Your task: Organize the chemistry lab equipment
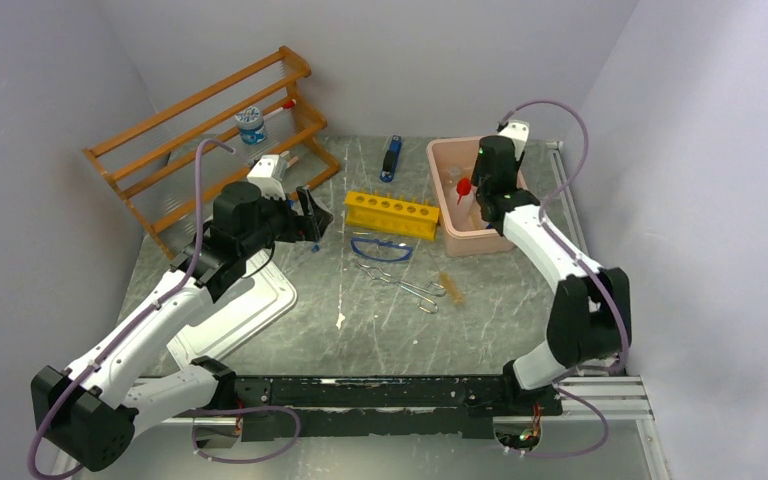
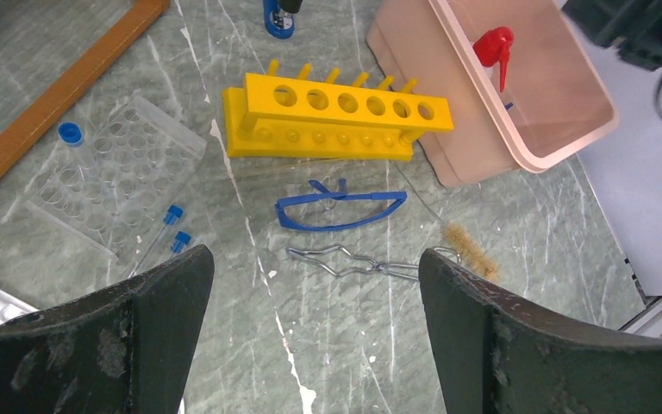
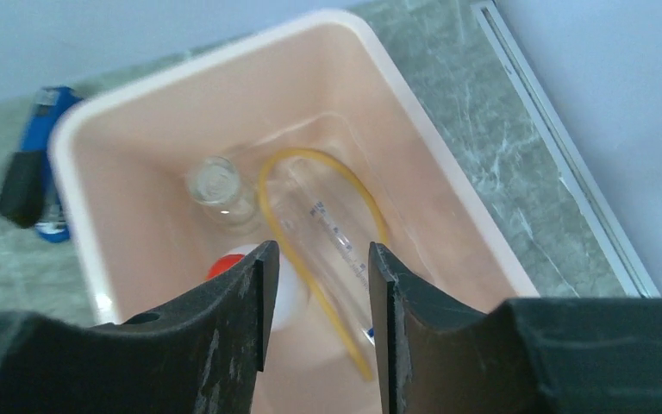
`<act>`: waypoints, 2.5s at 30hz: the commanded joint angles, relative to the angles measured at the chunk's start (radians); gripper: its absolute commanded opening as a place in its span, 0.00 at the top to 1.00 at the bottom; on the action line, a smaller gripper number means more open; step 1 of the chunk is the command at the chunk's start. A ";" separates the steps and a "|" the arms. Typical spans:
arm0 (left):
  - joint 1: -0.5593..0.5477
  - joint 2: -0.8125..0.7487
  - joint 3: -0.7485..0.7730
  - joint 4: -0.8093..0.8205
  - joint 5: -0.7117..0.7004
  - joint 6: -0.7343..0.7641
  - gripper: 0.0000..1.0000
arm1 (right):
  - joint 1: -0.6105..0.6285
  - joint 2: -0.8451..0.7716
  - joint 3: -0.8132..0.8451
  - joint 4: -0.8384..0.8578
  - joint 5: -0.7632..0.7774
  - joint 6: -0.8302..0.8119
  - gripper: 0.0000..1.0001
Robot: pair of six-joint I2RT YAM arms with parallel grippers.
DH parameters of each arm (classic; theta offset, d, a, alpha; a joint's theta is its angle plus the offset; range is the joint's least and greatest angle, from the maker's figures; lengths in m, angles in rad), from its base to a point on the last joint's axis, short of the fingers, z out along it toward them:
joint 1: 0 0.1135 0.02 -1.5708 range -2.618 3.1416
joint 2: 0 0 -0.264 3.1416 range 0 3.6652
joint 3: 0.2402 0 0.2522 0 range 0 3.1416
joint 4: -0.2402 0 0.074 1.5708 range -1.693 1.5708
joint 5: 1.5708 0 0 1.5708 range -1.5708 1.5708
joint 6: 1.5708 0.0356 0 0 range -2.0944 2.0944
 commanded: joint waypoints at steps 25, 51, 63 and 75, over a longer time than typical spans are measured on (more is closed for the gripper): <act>0.008 0.061 -0.097 -0.046 -0.039 -0.151 0.13 | 0.488 0.058 -0.020 -0.215 -0.397 -0.167 0.39; 0.009 0.102 -0.099 -0.052 -0.060 -0.134 0.12 | 0.486 0.385 0.153 -0.267 -0.522 -0.510 0.45; 0.009 0.110 -0.105 -0.044 -0.046 -0.140 0.12 | 0.485 0.392 0.155 -0.282 -0.483 -0.495 0.76; 0.011 0.096 -0.109 -0.050 -0.054 -0.140 0.12 | 0.479 0.309 0.162 -0.278 -0.490 -0.444 0.96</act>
